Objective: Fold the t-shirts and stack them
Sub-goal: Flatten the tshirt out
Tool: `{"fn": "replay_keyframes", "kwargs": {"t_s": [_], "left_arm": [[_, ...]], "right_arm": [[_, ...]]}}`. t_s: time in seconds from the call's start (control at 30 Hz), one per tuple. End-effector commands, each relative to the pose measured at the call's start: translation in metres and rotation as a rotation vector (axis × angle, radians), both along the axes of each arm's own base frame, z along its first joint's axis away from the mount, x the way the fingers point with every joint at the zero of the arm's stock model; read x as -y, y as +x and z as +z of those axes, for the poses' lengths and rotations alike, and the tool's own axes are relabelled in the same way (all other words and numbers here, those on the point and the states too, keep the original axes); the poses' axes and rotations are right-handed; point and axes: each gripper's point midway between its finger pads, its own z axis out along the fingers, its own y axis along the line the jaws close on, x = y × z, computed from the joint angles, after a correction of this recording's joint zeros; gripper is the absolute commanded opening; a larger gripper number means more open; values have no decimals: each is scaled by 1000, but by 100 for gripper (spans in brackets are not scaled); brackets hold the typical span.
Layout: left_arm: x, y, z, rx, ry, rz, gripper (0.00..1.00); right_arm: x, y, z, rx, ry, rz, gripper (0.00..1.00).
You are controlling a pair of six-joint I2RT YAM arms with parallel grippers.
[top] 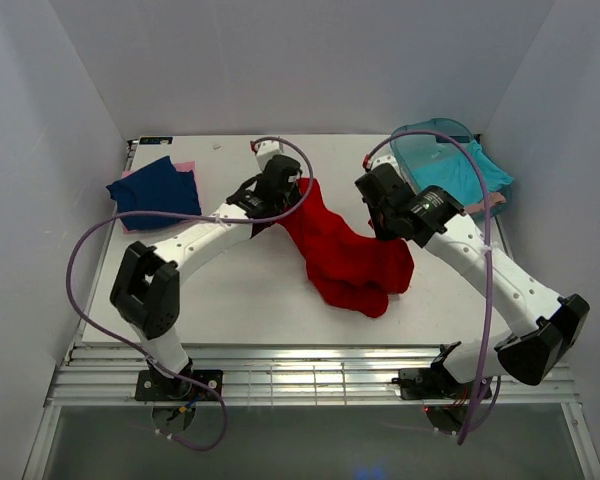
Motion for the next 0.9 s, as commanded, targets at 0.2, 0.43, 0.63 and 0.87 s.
{"fn": "replay_keyframes", "kwargs": {"t_s": [0.2,0.43,0.63,0.87], "left_arm": [[-80,-45,128,372,-102,144,0],[-113,-132,-30,29,-27,81,0],[-123,-204,-101,-267,60,62,30],[-119,-178,-33,-114,49,120,42]], "right_arm": [[6,82,150,497,42,-82,8],[8,43,57,248,32,-29,8],[17,-38,-40,-105,-21,-42,8],[21,-76,-57,-217,-49,-62,8]]}}
